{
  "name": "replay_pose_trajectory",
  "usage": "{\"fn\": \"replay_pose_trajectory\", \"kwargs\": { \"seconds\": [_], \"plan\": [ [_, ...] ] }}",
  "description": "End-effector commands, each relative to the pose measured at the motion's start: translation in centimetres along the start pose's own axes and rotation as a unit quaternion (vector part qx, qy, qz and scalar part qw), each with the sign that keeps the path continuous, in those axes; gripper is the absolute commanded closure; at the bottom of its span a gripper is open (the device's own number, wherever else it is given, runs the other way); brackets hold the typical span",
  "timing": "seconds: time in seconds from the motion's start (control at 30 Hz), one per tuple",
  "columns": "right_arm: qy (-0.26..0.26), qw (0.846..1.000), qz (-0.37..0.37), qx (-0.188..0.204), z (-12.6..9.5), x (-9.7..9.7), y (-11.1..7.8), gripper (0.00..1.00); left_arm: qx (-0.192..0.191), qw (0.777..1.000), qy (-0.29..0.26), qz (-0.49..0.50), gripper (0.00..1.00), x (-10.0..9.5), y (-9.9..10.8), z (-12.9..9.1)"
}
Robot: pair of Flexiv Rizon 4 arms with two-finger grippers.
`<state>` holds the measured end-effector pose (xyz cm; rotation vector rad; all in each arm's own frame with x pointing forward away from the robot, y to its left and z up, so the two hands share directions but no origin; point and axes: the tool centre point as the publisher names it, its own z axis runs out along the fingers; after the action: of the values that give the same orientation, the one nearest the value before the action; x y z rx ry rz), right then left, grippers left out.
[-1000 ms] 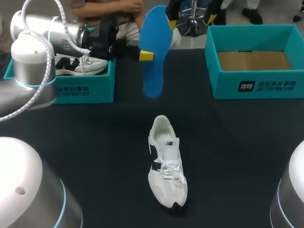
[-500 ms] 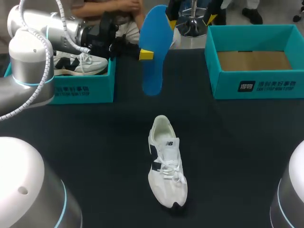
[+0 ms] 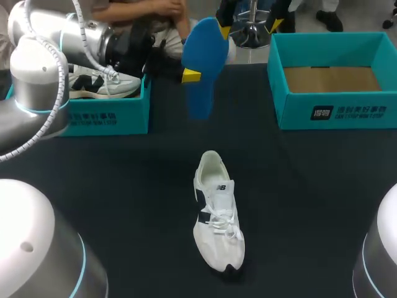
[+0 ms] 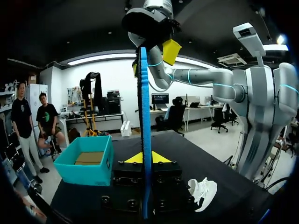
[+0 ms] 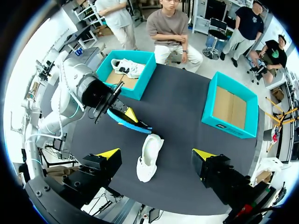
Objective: Take the shoe out of the shoebox, open the shoe tongue, remove and reinsert the insole, then place the shoe into the shoebox
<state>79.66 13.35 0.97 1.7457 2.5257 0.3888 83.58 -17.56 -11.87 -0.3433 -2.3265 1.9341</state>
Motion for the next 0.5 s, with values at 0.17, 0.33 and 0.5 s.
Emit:
{"fn": "replay_pose_trajectory", "kwargs": {
  "seconds": [0.17, 0.33, 0.5],
  "plan": [
    [0.000, 1.000, 0.000, 0.001, 0.0, 0.0, 0.1, 0.00, -0.030, 0.971, 0.007, 0.237, 1.00, 1.6, 1.3, -1.5],
    [0.000, 1.000, 0.000, 0.001, 0.0, 0.0, 0.1, 0.00, -0.056, 0.961, 0.010, 0.270, 1.00, 2.0, 1.3, -1.2],
    [0.000, 1.000, 0.000, 0.001, 0.0, 0.0, 0.1, 0.00, -0.072, 0.959, 0.004, 0.275, 1.00, 2.5, 1.5, -0.9]
  ]
}}
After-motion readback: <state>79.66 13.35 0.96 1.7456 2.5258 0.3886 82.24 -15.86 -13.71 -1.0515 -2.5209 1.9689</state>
